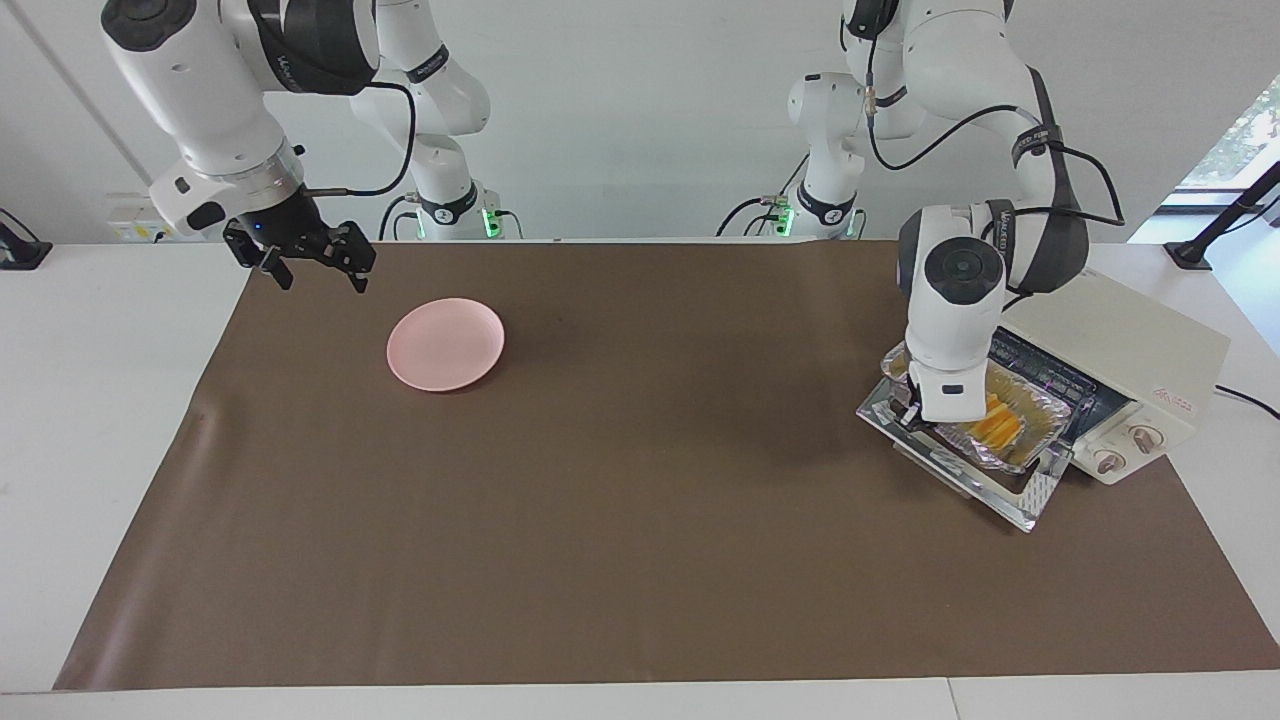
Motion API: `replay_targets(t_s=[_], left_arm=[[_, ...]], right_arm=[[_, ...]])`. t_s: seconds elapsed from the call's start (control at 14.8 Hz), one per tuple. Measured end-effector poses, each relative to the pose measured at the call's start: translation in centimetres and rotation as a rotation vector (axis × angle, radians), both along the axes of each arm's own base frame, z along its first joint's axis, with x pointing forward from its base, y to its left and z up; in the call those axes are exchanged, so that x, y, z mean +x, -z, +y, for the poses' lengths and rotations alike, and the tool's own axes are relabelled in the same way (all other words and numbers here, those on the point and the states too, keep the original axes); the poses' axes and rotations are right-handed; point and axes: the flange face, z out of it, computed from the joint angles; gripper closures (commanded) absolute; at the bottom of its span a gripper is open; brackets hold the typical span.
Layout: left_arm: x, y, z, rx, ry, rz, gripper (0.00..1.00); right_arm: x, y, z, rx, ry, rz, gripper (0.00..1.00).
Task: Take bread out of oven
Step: 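Grasp the foil tray with the left gripper and pull it out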
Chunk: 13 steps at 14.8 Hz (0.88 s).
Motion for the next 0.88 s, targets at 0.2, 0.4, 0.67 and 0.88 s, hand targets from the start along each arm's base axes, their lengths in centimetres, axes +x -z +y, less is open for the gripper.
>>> replay_targets(t_s=[0.2, 0.4, 0.67, 0.88], left_arm=[[-1.0, -0.6, -5.9, -0.088, 0.057, -0.024, 1.00], [-2.9, -1.2, -12.1, -0.135, 0.137, -0.038, 1.00], [-4.8, -1.8, -17.2, -0.180, 0.227, -0.053, 1.00], [-6.3, -2.3, -21.6, -0.198, 0.448, -0.081, 1.00]], right_arm=[[0.0, 0.0, 0.0, 0.000, 0.000, 0.000, 0.00], [0.0, 0.0, 0.0, 0.000, 0.000, 0.000, 0.00], [0.0, 0.0, 0.0, 0.000, 0.000, 0.000, 0.00], [0.0, 0.0, 0.0, 0.000, 0.000, 0.000, 0.00]])
